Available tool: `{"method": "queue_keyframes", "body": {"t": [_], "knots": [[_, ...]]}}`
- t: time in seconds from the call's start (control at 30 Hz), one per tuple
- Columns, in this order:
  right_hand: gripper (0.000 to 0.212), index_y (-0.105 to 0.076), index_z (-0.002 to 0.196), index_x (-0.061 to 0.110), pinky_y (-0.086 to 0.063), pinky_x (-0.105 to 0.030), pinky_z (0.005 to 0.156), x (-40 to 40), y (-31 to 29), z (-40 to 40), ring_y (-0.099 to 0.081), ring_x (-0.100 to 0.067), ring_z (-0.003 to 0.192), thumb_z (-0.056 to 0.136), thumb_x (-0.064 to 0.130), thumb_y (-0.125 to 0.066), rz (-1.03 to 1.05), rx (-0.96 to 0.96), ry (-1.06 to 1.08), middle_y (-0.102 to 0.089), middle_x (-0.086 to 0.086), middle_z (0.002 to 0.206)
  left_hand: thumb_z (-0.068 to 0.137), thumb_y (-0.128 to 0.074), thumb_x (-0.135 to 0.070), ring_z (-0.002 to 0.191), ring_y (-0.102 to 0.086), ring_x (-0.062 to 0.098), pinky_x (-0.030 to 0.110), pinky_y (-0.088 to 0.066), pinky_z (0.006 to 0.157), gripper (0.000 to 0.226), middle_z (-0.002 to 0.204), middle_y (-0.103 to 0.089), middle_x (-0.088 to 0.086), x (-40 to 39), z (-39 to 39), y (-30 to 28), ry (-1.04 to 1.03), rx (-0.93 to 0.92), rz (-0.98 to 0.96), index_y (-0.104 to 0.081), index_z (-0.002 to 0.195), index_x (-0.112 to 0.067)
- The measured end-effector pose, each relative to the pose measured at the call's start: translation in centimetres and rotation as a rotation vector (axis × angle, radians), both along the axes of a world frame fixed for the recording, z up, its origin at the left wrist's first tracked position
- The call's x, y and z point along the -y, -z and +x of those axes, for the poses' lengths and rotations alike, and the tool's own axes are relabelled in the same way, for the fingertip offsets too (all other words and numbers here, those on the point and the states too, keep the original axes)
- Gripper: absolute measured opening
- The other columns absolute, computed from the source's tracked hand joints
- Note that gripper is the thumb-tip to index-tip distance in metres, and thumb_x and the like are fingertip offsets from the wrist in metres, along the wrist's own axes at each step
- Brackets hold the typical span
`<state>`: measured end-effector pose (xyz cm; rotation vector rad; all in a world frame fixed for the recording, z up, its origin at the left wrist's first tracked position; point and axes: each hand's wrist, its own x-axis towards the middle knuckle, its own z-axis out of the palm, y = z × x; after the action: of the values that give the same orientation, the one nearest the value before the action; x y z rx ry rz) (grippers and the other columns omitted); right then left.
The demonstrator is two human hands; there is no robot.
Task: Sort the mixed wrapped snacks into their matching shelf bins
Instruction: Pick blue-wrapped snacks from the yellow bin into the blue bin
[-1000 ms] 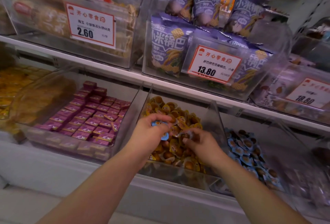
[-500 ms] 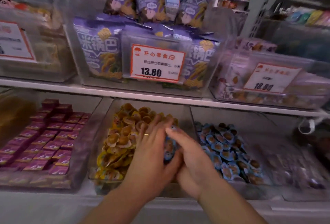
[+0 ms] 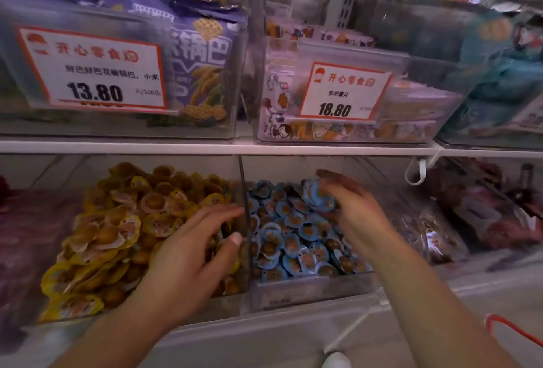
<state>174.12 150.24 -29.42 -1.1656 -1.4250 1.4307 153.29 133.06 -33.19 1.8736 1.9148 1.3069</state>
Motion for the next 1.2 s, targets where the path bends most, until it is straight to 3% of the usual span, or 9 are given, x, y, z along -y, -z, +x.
{"method": "queue_keyframes", "body": {"t": [0.07, 0.13, 0.23, 0.4, 0.5, 0.63, 0.73, 0.93, 1.2], "knots": [[0.014, -0.076, 0.099, 0.025, -0.055, -0.03, 0.085, -2.2, 1.0, 2.0, -0.069, -0.012, 0.1, 0.091, 0.027, -0.065, 0.032, 0.123, 0.064, -0.076, 0.002, 0.106, 0.093, -0.045, -0.051, 0.119, -0.051, -0.012, 0.015, -0.044, 0.097, 0.038, 0.124, -0.056, -0.033, 0.3, -0.4, -0.2, -0.023, -0.01, -0.017, -0.062, 0.125, -0.041], [0.017, -0.077, 0.088, 0.022, -0.052, -0.014, 0.068, -2.9, 1.7, 2.9, -0.071, -0.001, 0.087, 0.09, 0.017, -0.062, 0.126, 0.113, 0.146, -0.078, 0.008, 0.093, 0.094, -0.042, -0.048, 0.097, -0.063, -0.005, 0.026, -0.056, 0.08, 0.035, 0.102, -0.067, -0.029, 1.0, -1.1, -0.4, -0.069, 0.0, -0.011, -0.065, 0.119, -0.041], [0.027, -0.076, 0.087, 0.017, -0.053, -0.014, 0.071, -1.9, 1.8, 2.1, -0.072, -0.007, 0.087, 0.09, 0.001, -0.054, 0.293, 0.104, 0.193, -0.077, 0.01, 0.083, 0.096, -0.043, -0.041, 0.071, -0.066, 0.0, 0.03, -0.056, 0.063, 0.029, 0.077, -0.069, -0.019, 2.4, -3.0, -0.9, -0.195, -0.008, 0.038, -0.063, 0.116, -0.045], [0.028, -0.071, 0.091, 0.03, -0.049, -0.008, 0.078, 4.4, -0.3, -3.3, -0.068, 0.001, 0.09, 0.088, 0.014, -0.048, 0.741, 0.138, -0.015, -0.073, 0.018, 0.089, 0.1, -0.042, -0.043, 0.074, -0.064, -0.008, 0.02, -0.049, 0.064, 0.027, 0.085, -0.069, -0.027, 6.9, -7.2, -2.3, -0.478, -0.07, 0.187, -0.061, 0.118, -0.038], [0.026, -0.071, 0.103, 0.026, -0.044, -0.006, 0.081, 9.0, -1.1, -7.9, -0.064, 0.003, 0.095, 0.094, 0.016, -0.05, 0.95, 0.175, -0.318, -0.068, 0.019, 0.098, 0.1, -0.039, -0.022, 0.079, -0.061, -0.001, 0.024, -0.043, 0.069, 0.035, 0.088, -0.067, -0.025, 10.1, -9.3, -2.1, -0.54, -0.111, 0.229, -0.057, 0.128, -0.03], [0.03, -0.066, 0.127, 0.026, -0.042, -0.019, 0.102, 13.5, -0.1, -14.7, -0.053, -0.001, 0.119, 0.098, 0.025, -0.058, 0.872, 0.415, -0.759, -0.061, 0.011, 0.124, 0.086, -0.048, -0.012, 0.112, -0.053, 0.024, 0.011, -0.03, 0.098, 0.048, 0.12, -0.058, 0.002, 12.7, -11.2, -1.3, -0.595, -0.196, 0.163, -0.057, 0.133, -0.015], [0.058, -0.046, 0.146, 0.029, -0.032, -0.033, 0.115, 15.4, 1.3, -19.8, -0.036, -0.018, 0.139, 0.092, 0.042, -0.064, 0.867, 0.66, -0.95, -0.038, 0.0, 0.15, 0.089, -0.049, -0.033, 0.123, -0.049, 0.023, 0.023, -0.033, 0.106, 0.048, 0.132, -0.054, 0.003, 13.6, -12.4, -0.9, -0.587, -0.213, 0.072, -0.055, 0.135, -0.019], [0.1, -0.012, 0.149, 0.042, -0.013, -0.055, 0.12, 15.5, 2.9, -24.4, -0.003, -0.03, 0.152, 0.072, 0.065, -0.072, 0.833, 0.972, -0.967, 0.017, 0.007, 0.162, 0.091, -0.054, -0.045, 0.13, -0.048, 0.025, 0.042, -0.043, 0.106, 0.053, 0.143, -0.045, 0.001, 13.4, -13.3, -0.5, -0.545, -0.106, -0.116, -0.051, 0.138, -0.021], [0.087, -0.032, 0.128, 0.055, -0.034, -0.056, 0.112, 14.7, 4.6, -23.7, -0.019, -0.03, 0.145, 0.048, 0.078, -0.055, 0.842, 0.883, -0.868, -0.009, 0.011, 0.156, 0.091, -0.062, -0.038, 0.133, -0.044, 0.021, 0.029, -0.041, 0.1, 0.054, 0.149, -0.032, -0.001, 12.4, -13.3, -0.3, -0.487, -0.038, -0.16, -0.046, 0.141, -0.029]]}}
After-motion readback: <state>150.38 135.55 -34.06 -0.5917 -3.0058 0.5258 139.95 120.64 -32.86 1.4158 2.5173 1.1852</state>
